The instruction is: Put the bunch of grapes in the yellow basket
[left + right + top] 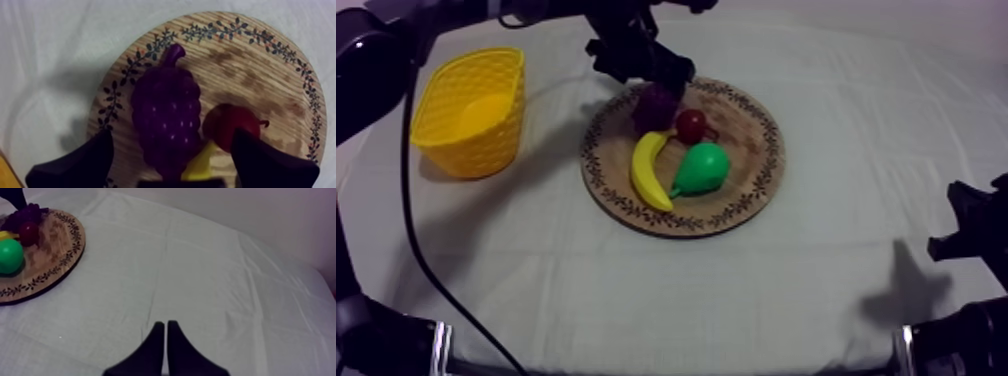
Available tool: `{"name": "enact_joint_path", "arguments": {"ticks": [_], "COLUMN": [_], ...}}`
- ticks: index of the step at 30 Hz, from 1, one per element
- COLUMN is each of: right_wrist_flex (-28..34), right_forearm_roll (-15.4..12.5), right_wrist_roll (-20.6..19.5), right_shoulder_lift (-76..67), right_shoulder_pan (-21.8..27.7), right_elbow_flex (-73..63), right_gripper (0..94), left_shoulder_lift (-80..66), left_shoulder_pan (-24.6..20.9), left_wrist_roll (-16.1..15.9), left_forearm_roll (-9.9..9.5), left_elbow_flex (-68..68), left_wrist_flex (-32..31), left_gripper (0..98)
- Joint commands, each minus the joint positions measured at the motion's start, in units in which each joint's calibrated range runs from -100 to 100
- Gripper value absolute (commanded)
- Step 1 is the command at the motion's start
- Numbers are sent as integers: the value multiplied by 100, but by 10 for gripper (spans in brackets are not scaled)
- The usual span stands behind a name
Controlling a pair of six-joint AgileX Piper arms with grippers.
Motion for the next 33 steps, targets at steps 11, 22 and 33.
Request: {"name": "enact_joint_path", "arguments": {"ticks": [11, 22, 33], "right_wrist_flex": [1, 1, 1], "right_forearm_roll": [-1, -1, -1], "right_wrist_roll": [-1, -1, -1], "right_shoulder_lift": [2, 2, 2], "right_shoulder_pan": [0, 0, 0], "right_elbow_flex": [-1, -1, -1], "right_gripper": [3, 3, 3], "left_shoulder_lift": [620, 933, 1059], "left_shoulder_pan": [7, 1, 3], "left_wrist_roll": [69, 136, 112], "left_forearm_roll": [7, 22, 25], "left_elbow_flex": [-441, -667, -842], "left_wrist_flex": [43, 59, 134], "left_gripper": [813, 752, 665]}}
